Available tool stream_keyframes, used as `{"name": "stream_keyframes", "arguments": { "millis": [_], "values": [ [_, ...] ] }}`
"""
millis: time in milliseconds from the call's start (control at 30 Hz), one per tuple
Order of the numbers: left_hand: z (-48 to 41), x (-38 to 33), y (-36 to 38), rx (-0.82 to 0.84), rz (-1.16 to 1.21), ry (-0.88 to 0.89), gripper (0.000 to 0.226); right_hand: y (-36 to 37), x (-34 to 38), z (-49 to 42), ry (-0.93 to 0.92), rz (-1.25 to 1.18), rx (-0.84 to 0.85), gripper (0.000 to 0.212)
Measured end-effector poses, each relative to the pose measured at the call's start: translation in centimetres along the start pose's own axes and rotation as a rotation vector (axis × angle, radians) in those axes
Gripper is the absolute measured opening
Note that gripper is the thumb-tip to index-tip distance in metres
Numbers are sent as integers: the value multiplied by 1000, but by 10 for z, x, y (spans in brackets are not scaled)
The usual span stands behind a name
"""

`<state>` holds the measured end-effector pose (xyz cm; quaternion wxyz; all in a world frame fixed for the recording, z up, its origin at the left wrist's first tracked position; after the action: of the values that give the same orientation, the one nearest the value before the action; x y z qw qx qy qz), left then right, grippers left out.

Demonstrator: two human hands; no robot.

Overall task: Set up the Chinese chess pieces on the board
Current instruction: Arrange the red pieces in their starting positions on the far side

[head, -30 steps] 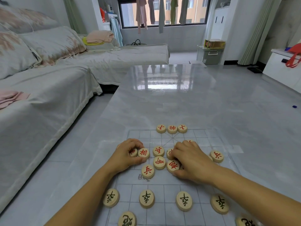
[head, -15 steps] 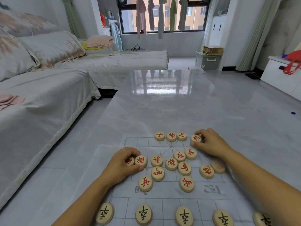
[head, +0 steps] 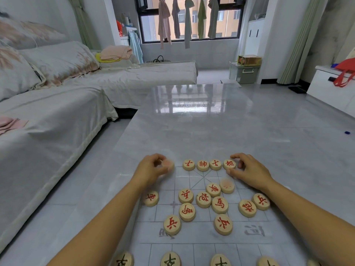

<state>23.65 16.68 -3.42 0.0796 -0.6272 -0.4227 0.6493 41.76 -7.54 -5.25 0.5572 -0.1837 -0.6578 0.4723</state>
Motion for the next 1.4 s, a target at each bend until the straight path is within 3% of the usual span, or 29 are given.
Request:
{"name": "stream_keyframes", "arguments": {
  "millis": [167,1400],
  "values": [
    [-19,8,18,27,-303,-30,42,0,-1,-1,-23,-26,-10,37],
    [-23,8,19,25,-305,-53,47,3,-3,-5,-47,-16,-37,51]
  ]
}}
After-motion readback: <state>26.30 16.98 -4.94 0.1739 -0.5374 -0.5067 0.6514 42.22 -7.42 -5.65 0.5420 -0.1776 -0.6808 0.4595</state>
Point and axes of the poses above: each hand's wrist, its own z-axis away from the middle knuckle, its own y-axis out of the palm, x = y × z, the point moved 10 cm from there along -z, towards the middle knuckle, and after that the axes turned 12 degrees about y, right-handed, at the moved point
